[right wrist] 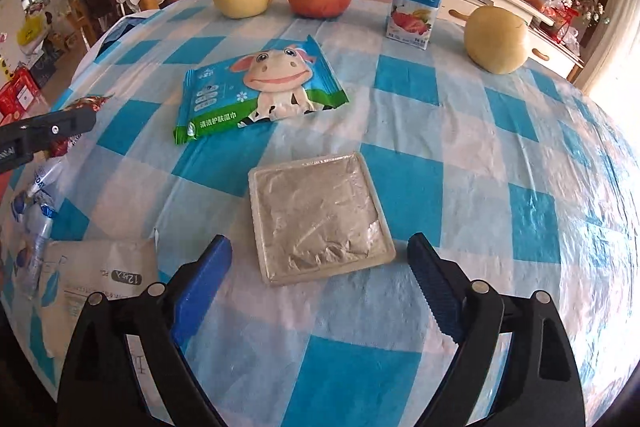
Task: Collect trash
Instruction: 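Lift the silver foil packet with the right gripper while the left holds the bag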
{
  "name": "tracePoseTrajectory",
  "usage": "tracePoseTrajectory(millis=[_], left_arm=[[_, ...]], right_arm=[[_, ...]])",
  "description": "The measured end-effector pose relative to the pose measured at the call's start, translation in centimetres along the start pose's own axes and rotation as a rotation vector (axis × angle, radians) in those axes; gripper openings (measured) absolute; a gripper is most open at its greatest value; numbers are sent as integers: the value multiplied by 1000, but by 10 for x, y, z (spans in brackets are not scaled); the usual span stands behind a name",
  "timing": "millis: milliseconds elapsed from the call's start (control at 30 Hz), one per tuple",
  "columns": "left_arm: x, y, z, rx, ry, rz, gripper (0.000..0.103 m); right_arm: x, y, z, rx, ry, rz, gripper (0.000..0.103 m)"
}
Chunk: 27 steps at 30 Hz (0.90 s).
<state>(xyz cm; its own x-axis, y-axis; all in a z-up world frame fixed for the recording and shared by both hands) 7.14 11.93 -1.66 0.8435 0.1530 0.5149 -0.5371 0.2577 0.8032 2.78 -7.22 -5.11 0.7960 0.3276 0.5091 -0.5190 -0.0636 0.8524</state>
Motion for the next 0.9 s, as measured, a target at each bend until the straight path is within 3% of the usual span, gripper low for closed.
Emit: tracePoseTrajectory(millis=[100, 200, 467, 633, 900], left_arm=[[2, 5, -2, -14, 9, 15, 44], [3, 9, -4, -22, 15, 25, 44], [3, 28, -11, -49, 36, 68, 44], [3, 46, -21, -60, 64, 108, 44], [11, 83, -53, -14, 136, 212, 44]], right_arm=[[5, -3, -1, -8, 21, 32, 88], [8, -1, 2, -1, 9, 59, 66], [8, 4, 1, -4, -29, 75, 64], [19, 25, -6, -14, -36, 129, 64], [58, 72, -61, 79, -4, 248, 64]])
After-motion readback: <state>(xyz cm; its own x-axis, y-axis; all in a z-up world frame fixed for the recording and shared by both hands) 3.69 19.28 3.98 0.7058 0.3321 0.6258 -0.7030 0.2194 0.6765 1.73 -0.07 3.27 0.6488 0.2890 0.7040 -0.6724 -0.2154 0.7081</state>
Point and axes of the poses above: each gripper's, at about its wrist camera, not at the fingertips, and y roughly against the way its jaws point, z to its right, x to its top, the point moved 7 cm from there along -y, roughly the way its jaws point, and after that the axes turned 14 degrees about y, right-handed, at the moved point
